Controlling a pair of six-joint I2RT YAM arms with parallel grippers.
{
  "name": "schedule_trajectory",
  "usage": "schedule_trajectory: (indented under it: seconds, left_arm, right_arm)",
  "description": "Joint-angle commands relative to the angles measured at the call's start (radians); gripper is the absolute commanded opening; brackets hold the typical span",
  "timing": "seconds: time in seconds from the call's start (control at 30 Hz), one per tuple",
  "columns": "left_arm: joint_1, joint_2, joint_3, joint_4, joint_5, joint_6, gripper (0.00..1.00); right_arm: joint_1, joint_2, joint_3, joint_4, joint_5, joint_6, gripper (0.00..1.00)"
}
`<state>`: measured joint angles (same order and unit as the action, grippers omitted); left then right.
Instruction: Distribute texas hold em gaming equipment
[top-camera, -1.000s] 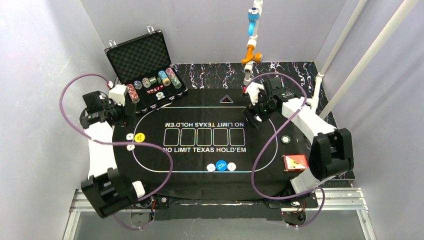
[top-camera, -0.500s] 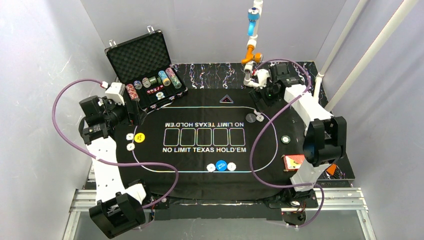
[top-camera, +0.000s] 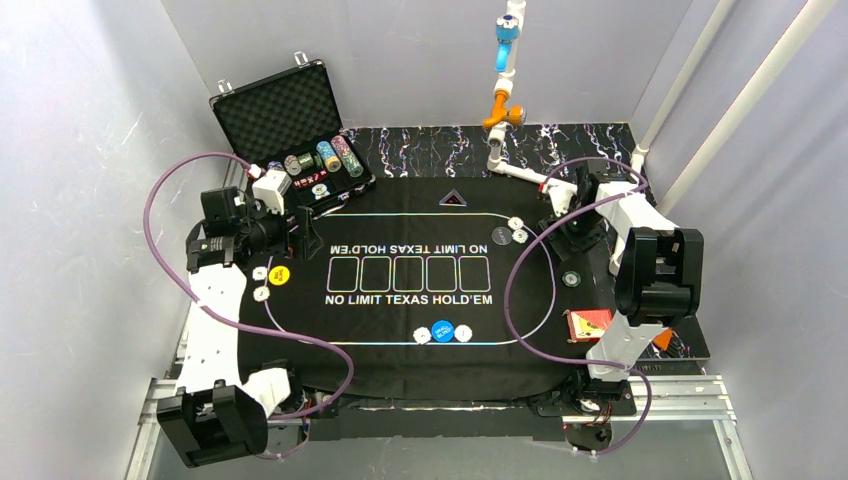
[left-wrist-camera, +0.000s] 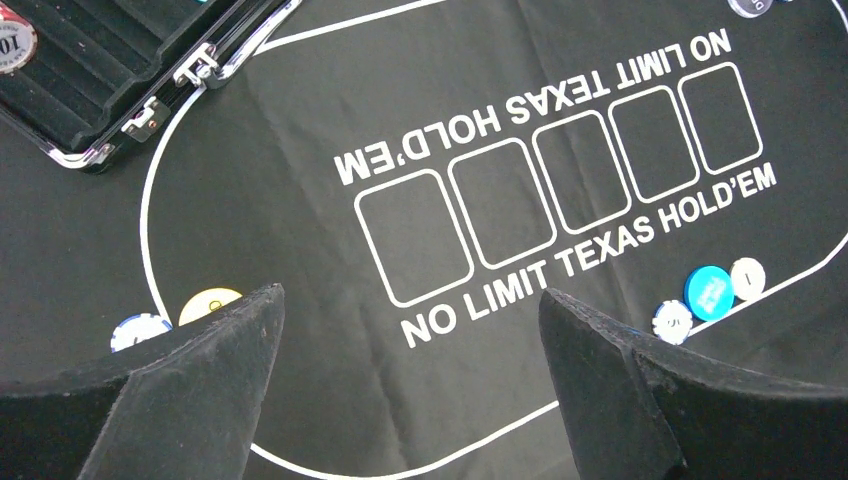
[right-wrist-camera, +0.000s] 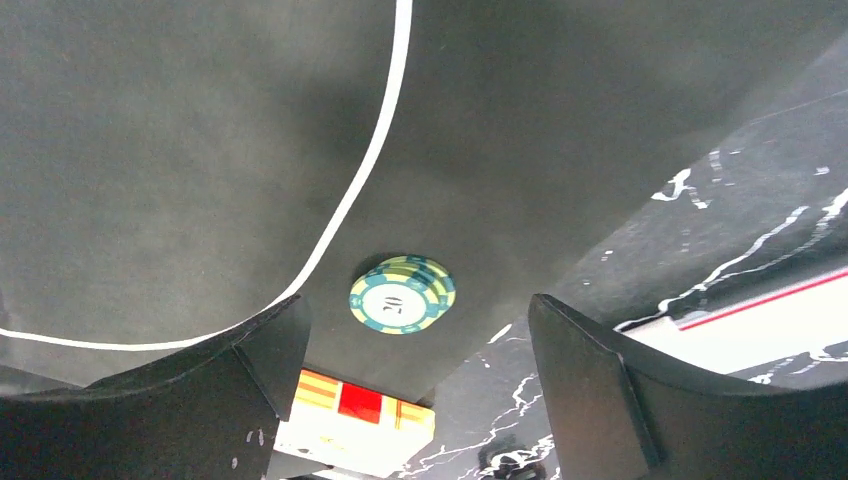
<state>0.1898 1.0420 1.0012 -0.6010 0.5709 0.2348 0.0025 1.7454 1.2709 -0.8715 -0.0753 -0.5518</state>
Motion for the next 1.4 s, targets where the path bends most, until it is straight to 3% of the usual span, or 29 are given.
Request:
schedule_trajectory:
  seconds: [0.0,0.43,0.9,0.97,1.03,1.1,1.37]
  left_arm:
    - [-0.005,0.014,-0.008,-0.019,-0.018,0.001,0.98]
    - [-0.006,0.038,-0.006,-0.017,-0.008,-0.008,0.99]
    - [-0.008,0.036,-0.003,-0.013,-0.017,-0.004,1.00]
    - [-0.009,0.035,-0.004,-0.013,-0.015,-0.005,0.99]
    - [-0.008,0.037,-0.003,-0.013,-0.013,-0.006,0.99]
    - [-0.009,0.039,0.000,-0.013,-0.012,-0.006,0.99]
    - [-0.009,0.036,0.001,-0.013,-0.016,-0.003,0.99]
  right_arm:
    - [0.008,-0.038,-0.054,0.007,0.028,-0.006,0.87]
    - [0.008,-0.039,-0.154,0.055,0.069,0.000,0.80]
    - [0.008,-0.019,-0.142,0.061,0.071,-0.005,0.57]
    - [0.008,-0.020,-0.142,0.060,0.071,-0.005,0.58]
    - [0.008,-0.016,-0.138,0.052,0.071,-0.004,0.68]
    - [0.008,-0.014,-0.139,0.051,0.071,-0.005,0.71]
    - [0.008,-0.006,-0.142,0.046,0.071,-0.014,0.62]
